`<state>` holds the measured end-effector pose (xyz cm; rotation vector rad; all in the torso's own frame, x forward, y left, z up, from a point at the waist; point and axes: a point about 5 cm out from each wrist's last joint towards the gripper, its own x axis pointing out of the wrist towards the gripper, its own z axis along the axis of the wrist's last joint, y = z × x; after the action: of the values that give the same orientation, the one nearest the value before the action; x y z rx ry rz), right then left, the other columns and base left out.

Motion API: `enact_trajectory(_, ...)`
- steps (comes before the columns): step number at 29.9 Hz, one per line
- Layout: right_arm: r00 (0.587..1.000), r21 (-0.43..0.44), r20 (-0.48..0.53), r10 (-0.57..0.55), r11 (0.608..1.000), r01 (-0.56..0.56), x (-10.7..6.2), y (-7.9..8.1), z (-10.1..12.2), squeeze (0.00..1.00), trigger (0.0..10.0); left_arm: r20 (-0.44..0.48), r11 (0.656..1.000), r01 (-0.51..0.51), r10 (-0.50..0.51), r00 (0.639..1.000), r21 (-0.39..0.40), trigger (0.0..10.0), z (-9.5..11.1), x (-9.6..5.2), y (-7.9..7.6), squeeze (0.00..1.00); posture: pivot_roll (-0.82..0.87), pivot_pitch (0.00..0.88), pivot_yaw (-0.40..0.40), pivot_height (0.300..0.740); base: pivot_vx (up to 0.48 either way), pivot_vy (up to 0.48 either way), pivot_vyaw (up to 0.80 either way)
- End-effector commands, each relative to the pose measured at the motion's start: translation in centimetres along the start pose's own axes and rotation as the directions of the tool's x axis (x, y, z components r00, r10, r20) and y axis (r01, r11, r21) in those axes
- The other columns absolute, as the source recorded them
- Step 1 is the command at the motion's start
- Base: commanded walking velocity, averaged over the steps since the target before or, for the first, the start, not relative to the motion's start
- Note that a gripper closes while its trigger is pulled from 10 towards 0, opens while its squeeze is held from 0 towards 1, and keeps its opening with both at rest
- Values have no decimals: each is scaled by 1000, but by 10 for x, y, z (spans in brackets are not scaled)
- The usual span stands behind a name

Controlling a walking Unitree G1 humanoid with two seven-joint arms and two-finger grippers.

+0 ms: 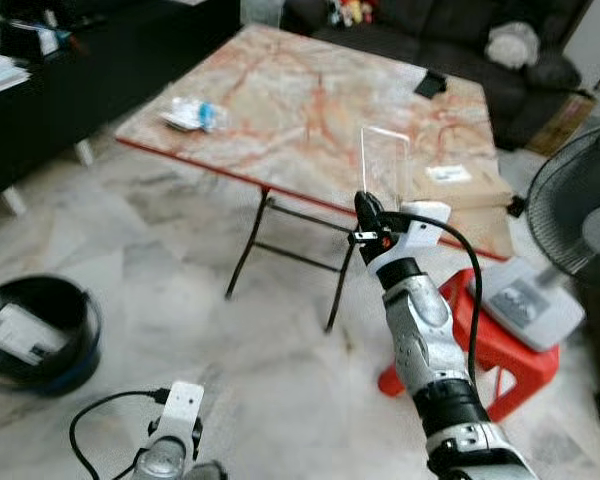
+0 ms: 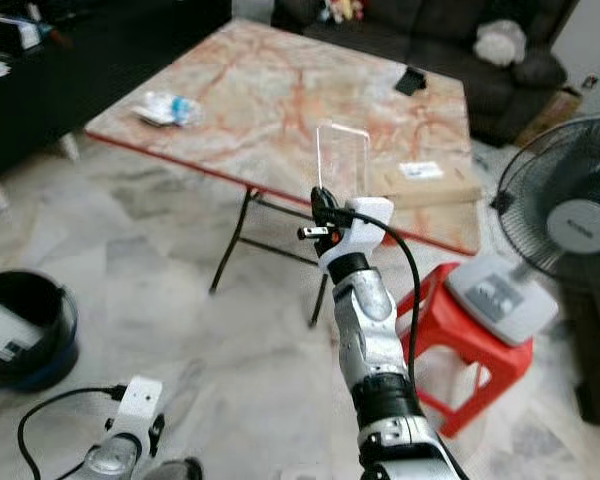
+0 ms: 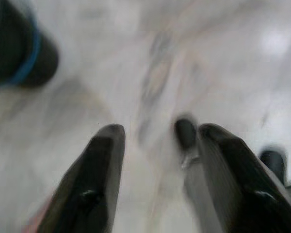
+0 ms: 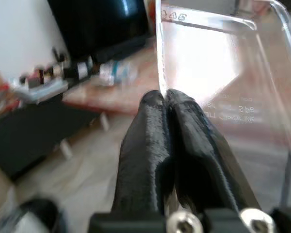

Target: Picking trash to rubbish bin

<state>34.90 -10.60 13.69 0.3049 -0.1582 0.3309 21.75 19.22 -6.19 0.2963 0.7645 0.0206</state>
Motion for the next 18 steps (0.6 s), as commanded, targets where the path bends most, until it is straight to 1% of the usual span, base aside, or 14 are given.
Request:
enact_trajectory(1,998,-22,-40,-53,998,52,-8,-16,-7,0,10000,-23,1000,8,-8,1000,-9,10000,-4,-1,-5,0,59,113,-142,740,0,0,0)
enact_trajectory(3,995,-27,-67,-68,997,66,-13,-21,-13,0,10000,-20,1000,7,-8,1000,-14,10000,-4,-1,-5,0,57,116,-143,740,0,0,0)
enact_trajectory(4,992,-34,-94,-87,996,84,-17,-27,-18,0,10000,-19,1000,8,-9,1000,-17,10000,-3,-1,-5,0,57,116,-143,740,0,0,0)
enact_trajectory(7,981,-39,-151,-123,992,119,-26,-39,-30,0,10000,-19,1000,11,-11,1000,-15,10000,-3,-1,-5,0,57,116,-143,740,0,0,0)
enact_trajectory(8,980,-38,-154,-125,992,120,-27,-39,-30,0,10000,-19,1000,11,-11,1000,-14,10000,-3,-1,-5,0,57,116,-143,740,0,0,0)
enact_trajectory(10,952,-66,-253,-173,985,161,-43,-53,-49,0,10000,-21,1000,19,-19,1000,-17,10000,-3,-1,-6,0,55,115,-142,740,0,0,0)
enact_trajectory(11,926,-98,-317,-206,978,184,-54,-61,-60,0,10000,-22,1000,22,-23,1000,-19,10000,-3,-1,-6,0,55,113,-141,740,0,0,0)
enact_trajectory(12,906,-121,-357,-227,973,196,-62,-66,-67,0,10000,-23,1000,24,-24,999,-19,10000,-4,-1,-6,0,55,113,-141,740,0,0,0)
enact_trajectory(14,865,-144,-426,-265,964,224,-78,-75,-80,0,10000,-24,999,26,-27,999,-20,10000,-4,-1,-6,0,58,113,-140,740,0,0,0)
enact_trajectory(16,815,-163,-493,-303,953,256,-97,-83,-92,0,10000,-29,999,35,-36,999,-19,10000,-4,-1,-7,0,56,111,-137,740,0,0,0)
enact_trajectory(17,784,-181,-535,-316,949,258,-107,-86,-99,0,10000,-30,999,37,-37,999,-18,10000,-5,-1,-7,0,56,111,-137,740,0,0,0)
enact_trajectory(18,734,-207,-588,-340,940,270,-123,-90,-108,0,10000,-32,999,37,-38,999,-17,10000,-5,-1,-7,0,56,111,-137,740,0,0,0)
